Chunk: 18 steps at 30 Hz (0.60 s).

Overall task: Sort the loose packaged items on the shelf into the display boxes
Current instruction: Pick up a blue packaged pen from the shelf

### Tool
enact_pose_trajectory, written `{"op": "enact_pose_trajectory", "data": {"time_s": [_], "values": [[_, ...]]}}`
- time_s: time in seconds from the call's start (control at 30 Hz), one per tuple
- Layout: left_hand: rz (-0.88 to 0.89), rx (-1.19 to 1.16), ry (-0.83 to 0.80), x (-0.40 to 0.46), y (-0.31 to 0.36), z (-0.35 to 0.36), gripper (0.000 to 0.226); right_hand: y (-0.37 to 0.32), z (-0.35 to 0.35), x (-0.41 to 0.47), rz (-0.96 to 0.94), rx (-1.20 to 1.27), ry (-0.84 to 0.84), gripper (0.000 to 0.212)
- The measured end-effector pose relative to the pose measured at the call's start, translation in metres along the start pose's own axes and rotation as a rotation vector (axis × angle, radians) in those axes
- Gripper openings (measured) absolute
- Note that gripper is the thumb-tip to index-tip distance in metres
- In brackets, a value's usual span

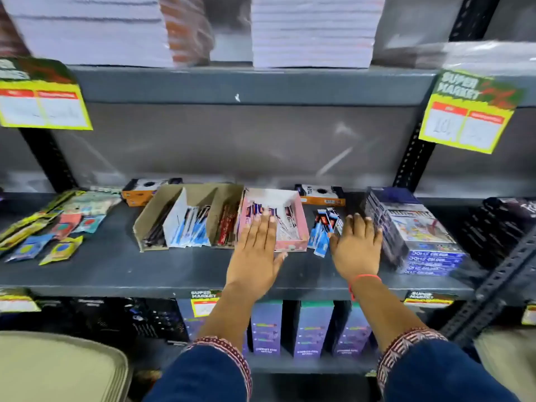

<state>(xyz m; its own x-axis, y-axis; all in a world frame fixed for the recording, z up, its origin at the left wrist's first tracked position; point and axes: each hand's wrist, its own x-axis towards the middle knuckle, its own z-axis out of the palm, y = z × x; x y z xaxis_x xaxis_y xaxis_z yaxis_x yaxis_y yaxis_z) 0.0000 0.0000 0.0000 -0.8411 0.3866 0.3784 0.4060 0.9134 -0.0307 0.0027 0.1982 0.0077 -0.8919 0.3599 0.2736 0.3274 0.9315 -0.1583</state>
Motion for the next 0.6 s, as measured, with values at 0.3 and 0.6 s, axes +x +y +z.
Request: {"op": "enact_pose_trajectory", "data": {"time_s": [0.3,0.6], "values": [[0.4,-0.058,-0.197,-0.004,0.007,0.053,0.057,-0.004,0.03,0.024,0.122,-0.041,-0.141,0.043],[0.357,-0.153,-0.322,-0.002,0.006,0.074,0.074,-0.004,0.031,0.054,0.269,0.251,-0.351,0.033]]}}
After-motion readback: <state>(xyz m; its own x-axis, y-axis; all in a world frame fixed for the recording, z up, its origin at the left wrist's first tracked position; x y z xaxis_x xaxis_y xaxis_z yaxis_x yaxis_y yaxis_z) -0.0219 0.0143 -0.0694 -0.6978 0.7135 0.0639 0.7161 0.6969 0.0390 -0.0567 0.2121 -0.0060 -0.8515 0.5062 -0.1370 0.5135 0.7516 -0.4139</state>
